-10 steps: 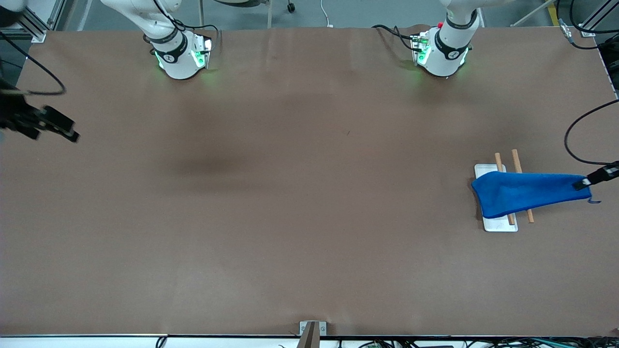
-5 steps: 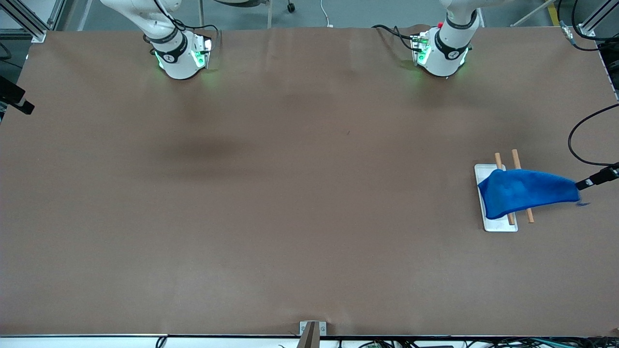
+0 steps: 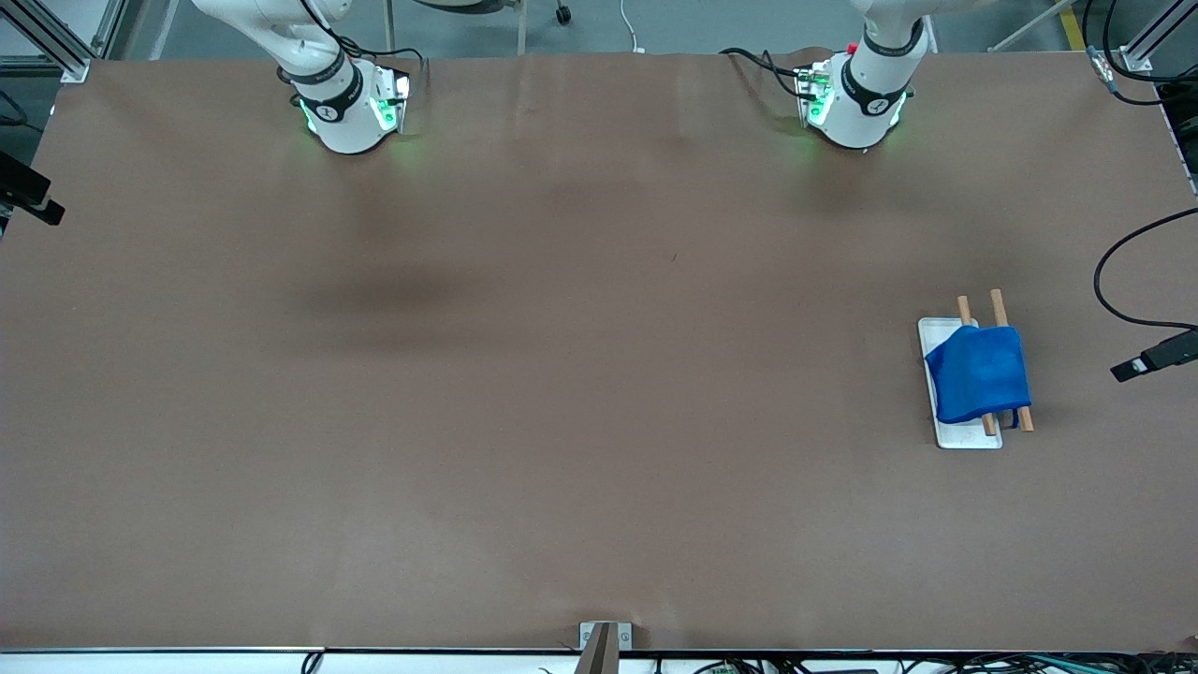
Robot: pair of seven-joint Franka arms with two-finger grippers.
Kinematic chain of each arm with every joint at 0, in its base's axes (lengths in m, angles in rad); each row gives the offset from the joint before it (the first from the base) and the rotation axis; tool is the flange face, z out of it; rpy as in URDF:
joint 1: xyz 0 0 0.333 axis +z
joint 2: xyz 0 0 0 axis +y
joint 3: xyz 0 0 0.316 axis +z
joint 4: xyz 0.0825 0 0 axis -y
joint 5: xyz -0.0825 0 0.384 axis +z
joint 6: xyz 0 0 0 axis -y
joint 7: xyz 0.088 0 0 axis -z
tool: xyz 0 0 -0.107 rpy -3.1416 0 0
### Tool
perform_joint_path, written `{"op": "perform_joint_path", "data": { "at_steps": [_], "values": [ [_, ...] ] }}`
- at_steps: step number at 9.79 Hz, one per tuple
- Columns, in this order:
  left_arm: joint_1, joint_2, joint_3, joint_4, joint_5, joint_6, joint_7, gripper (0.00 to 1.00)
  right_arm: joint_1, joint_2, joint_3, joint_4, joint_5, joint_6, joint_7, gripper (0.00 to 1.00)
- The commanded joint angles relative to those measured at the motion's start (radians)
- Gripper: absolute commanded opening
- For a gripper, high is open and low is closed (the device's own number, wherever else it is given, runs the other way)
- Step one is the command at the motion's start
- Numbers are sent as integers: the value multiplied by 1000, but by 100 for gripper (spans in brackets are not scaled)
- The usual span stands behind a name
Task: Right arm passes towel to left arm to hang
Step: 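Open the left gripper to drape the towel over the dowels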
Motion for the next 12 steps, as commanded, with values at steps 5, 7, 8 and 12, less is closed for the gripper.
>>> {"op": "perform_joint_path", "data": {
  "at_steps": [5, 7, 8, 12],
  "values": [
    [-8, -315, -397, -27, 566, -119, -332, 100, 7, -4, -1, -58, -10, 38, 20, 100],
    [-35, -384, -416, -16, 566, -248, -360, 100, 6, -2, -1, -57, -2, 38, 20, 100],
    [-46, -417, -413, -6, 567, -286, -384, 100, 6, -2, -1, -55, -2, 38, 22, 100],
    [-54, -408, -452, 83, 581, -293, -409, 100, 4, -4, -3, -55, -2, 35, 22, 100]
  ]
}}
